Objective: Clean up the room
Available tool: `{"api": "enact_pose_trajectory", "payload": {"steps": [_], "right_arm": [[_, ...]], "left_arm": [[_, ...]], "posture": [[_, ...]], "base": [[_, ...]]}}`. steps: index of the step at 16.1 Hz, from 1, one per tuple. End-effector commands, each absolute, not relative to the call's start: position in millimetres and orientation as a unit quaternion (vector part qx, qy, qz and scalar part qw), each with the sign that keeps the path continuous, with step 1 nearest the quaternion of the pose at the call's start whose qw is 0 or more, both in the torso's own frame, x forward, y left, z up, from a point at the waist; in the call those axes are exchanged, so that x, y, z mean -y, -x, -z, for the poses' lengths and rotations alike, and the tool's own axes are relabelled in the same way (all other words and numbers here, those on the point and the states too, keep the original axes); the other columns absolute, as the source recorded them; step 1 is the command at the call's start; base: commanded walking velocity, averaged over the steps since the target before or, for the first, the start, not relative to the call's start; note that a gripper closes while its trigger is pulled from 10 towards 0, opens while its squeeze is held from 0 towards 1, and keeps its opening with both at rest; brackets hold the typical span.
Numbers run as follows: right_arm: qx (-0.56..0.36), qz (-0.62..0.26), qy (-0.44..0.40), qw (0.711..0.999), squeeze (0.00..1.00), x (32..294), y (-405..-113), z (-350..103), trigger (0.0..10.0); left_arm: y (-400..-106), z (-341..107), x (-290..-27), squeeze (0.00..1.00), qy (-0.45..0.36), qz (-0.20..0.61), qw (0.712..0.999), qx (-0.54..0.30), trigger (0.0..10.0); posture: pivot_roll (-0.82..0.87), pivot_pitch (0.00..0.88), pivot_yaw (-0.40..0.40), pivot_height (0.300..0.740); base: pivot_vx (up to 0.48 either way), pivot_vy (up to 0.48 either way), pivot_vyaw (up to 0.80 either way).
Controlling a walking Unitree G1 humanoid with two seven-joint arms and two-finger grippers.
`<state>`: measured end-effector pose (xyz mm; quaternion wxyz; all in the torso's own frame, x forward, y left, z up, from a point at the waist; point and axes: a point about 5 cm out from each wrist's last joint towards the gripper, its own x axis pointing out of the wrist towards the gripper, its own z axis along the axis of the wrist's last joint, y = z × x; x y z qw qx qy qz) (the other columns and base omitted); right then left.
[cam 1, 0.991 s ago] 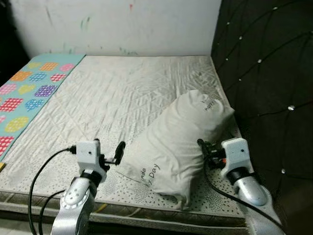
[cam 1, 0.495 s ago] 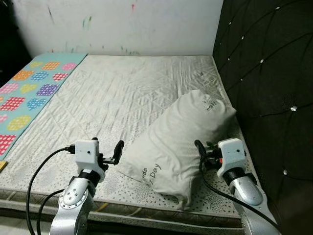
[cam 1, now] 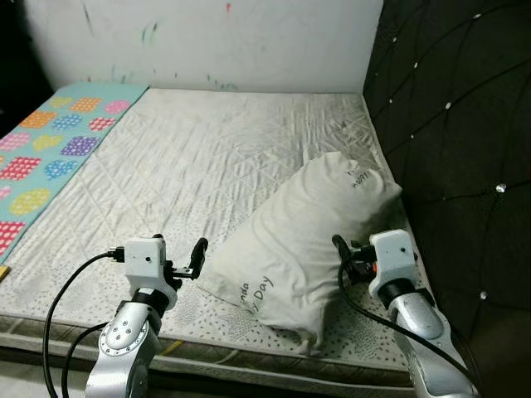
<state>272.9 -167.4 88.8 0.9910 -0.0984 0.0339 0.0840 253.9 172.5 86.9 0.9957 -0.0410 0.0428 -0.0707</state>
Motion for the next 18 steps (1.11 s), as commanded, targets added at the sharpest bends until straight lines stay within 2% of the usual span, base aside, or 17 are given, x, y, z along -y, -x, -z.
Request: {"api": "enact_pose_trajectory", "payload": {"steps": [1,4,12,18], "right_arm": [[-0.033,-0.080,0.100,0.991,0.00,167.7,-272.8,-89.0,10.0],[-0.034,-0.072,0.106,0.991,0.00,171.7,-271.9,-89.8,10.0],[-0.043,-0.065,0.108,0.991,0.00,175.6,-266.6,-85.7,10.0],[-0.044,-0.069,0.105,0.991,0.00,173.8,-267.4,-85.1,10.0]], "left_arm": [[-254.8,-88.9,-173.9,0.00,0.034,0.069,0.996,-0.040,10.0],[-254.6,-88.9,-171.6,0.00,0.035,0.073,0.996,-0.041,10.0],[-250.9,-88.5,-170.7,0.00,0.048,0.078,0.995,-0.038,10.0],[-249.8,-88.1,-170.5,0.00,0.038,0.081,0.995,-0.041,10.0]], "posture": [[-0.16,0.000,0.031,0.740],[-0.16,0.000,0.035,0.740],[-0.16,0.000,0.035,0.740],[-0.16,0.000,0.036,0.740]], "base": [[0.000,0.000,0.00],[0.000,-0.229,0.00],[0.000,-0.405,0.00],[0.000,0.000,0.00]]}}
